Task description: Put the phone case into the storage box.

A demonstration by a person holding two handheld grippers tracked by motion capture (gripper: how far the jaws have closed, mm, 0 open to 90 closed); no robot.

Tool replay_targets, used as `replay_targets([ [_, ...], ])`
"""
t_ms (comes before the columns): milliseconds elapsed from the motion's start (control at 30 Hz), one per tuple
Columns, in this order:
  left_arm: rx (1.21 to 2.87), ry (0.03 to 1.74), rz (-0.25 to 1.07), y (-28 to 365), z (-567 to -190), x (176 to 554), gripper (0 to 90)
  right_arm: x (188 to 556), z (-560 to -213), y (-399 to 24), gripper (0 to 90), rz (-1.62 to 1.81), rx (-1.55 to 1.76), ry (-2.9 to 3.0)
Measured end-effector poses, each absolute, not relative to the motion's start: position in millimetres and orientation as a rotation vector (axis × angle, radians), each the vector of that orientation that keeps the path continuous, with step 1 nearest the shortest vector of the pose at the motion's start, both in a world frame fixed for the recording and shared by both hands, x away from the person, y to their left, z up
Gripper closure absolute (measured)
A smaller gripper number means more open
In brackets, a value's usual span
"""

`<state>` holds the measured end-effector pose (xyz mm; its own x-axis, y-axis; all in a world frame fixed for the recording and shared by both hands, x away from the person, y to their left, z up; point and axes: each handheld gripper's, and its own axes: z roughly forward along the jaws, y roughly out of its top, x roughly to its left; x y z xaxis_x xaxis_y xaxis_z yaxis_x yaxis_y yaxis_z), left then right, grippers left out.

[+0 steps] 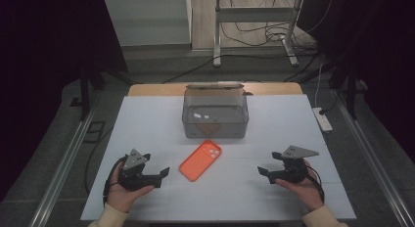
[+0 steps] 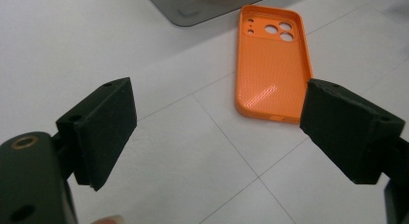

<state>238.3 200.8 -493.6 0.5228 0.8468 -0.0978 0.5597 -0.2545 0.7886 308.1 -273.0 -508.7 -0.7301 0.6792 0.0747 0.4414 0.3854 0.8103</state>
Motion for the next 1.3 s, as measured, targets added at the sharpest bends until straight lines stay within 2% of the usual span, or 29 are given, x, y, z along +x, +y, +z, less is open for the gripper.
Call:
replay_targets([
  [667,2.012,1.093,0.364,184,-487,250,14.0,304,-508,-273,17.2,1.26,0.987,2.378],
  [1300,2.051,1.086,0.352,175,-479,265,13.9,304,-510,-273,17.4,1.26,0.98,2.384],
])
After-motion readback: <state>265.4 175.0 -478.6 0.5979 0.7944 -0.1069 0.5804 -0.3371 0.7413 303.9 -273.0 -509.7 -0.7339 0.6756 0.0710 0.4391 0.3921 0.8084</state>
